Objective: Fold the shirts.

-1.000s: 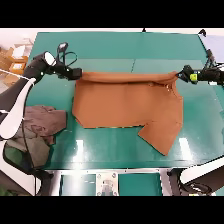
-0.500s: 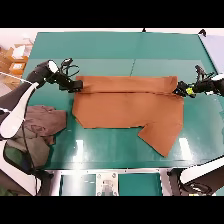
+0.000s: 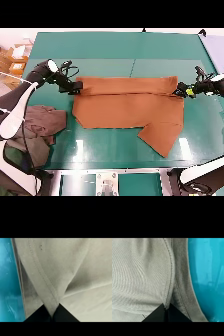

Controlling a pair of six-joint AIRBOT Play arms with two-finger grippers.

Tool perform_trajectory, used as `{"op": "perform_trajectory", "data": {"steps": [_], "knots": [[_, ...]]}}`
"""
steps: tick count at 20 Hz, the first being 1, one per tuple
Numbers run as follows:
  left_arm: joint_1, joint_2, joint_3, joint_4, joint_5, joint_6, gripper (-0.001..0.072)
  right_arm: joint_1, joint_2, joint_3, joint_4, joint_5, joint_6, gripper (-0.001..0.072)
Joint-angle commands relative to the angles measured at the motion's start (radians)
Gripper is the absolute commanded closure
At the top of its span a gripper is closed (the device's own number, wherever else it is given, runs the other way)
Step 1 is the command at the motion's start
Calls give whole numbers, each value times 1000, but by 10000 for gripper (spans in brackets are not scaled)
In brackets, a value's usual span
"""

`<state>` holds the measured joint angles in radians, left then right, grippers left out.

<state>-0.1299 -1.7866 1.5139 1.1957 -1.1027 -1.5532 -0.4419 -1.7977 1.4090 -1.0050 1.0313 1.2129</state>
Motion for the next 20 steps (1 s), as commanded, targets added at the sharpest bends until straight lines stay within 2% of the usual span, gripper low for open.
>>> {"op": "perform_trajectory", "data": {"steps": [1,2,3,7,8,11,13,16,19,20], "knots": [[1,0,2,-23,-9,-40,625,1,0,0,2,-6,13,659],[1,0,2,-34,-12,-40,387,1,0,4,2,0,32,539],[1,0,8,-37,-35,-40,224,-2,1,15,2,22,55,432],[1,39,47,65,-233,-40,225,-47,48,53,-2,170,127,424],[1,69,32,81,-266,-40,225,-64,80,36,-2,200,142,451],[1,233,-151,108,-266,-36,226,-113,231,-122,-3,219,145,479],[1,378,-350,122,-213,-36,225,-163,367,-281,-3,193,144,489],[1,606,-677,85,-73,-85,225,-279,562,-476,-3,173,145,488],[1,748,-935,-131,193,-102,227,-405,756,-645,-2,129,145,488],[1,761,-1003,-224,284,-76,301,-437,809,-690,-2,110,145,488]]}}
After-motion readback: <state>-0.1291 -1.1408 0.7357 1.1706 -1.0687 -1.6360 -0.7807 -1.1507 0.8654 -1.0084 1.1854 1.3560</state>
